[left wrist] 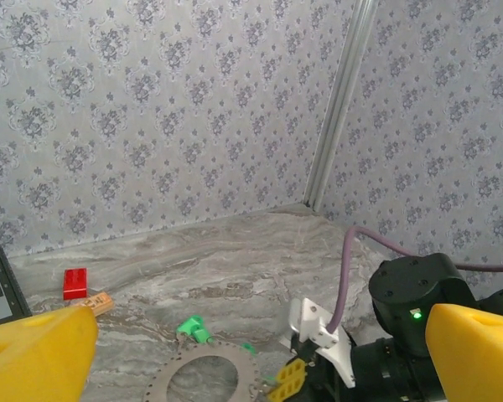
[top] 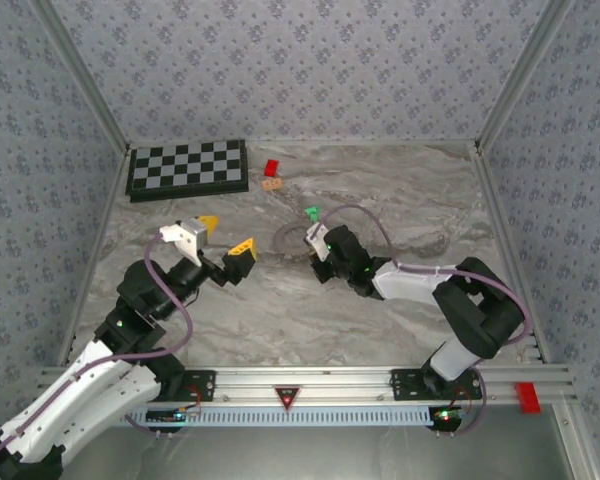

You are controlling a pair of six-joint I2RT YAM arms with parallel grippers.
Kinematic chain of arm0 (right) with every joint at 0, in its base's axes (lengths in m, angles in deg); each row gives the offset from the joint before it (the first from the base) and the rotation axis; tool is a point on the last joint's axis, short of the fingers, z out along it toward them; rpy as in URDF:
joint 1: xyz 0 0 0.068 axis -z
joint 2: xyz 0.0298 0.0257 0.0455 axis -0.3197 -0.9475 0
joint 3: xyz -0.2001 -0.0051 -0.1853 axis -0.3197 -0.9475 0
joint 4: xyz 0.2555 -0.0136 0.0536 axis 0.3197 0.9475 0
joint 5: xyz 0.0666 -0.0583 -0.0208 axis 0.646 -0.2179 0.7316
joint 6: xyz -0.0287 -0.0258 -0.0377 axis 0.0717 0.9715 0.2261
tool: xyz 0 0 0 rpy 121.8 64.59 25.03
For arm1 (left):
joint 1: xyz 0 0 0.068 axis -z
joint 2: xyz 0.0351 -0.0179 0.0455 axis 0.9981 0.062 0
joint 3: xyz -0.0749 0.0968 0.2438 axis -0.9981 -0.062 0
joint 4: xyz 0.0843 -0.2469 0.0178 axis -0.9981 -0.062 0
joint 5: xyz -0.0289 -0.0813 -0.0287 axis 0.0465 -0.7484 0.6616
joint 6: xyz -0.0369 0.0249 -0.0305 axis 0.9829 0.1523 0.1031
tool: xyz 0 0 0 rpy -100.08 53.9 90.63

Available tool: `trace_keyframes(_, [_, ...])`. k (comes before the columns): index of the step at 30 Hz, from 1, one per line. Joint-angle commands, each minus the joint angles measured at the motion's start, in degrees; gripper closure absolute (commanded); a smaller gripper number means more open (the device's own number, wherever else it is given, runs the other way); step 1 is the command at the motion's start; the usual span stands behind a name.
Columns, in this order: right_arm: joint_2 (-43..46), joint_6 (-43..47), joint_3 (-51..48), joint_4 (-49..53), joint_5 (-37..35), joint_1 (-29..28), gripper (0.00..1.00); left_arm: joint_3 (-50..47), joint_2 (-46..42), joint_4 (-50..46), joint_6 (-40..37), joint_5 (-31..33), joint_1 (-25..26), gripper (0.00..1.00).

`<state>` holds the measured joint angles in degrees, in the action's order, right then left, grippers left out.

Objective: Put the keys on the keyring

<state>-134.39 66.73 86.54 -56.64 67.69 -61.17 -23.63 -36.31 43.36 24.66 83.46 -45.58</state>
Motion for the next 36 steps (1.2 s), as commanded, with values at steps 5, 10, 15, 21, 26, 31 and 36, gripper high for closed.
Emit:
trace_keyframes(5, [3.8,-3.4,-3.5,8.7,-2.4,0.8,1.0,0.0,1.5,2.4,0.7,-1.4,-0.4,0.01])
trace_keyframes(10, [5.8,-6.7,-5.5,11.4,-0.7,2.3,1.0,0.0,1.8,2.5,1.1,-1.5,-0.5,0.0])
trace_keyframes(15, [6.5,-8.6,-5.5,16.7,-1.4,2.0,1.0,-0.5,1.8,3.0,1.2,-1.4,-0.5,0.0])
trace_keyframes(21, [7.3,-10.5,-3.9,23.1,-5.9,1.0,0.99,-1.0,2.2,3.7,1.0,-1.4,-0.4,0.0])
trace_keyframes(26, [8.2,-10.3,-2.7,24.7,-6.0,0.6,0.86,-1.1,2.4,4.0,1.0,-1.4,-0.6,0.0])
trace_keyframes(31, [10.3,-11.2,-0.7,28.5,-8.2,-0.3,0.69,-1.3,1.7,3.7,1.0,-1.4,-0.8,0.0])
trace_keyframes(36, [15.8,-12.5,-0.9,29.5,-9.0,-0.6,0.63,-1.7,1.4,3.7,1.1,-1.4,-1.0,0.0])
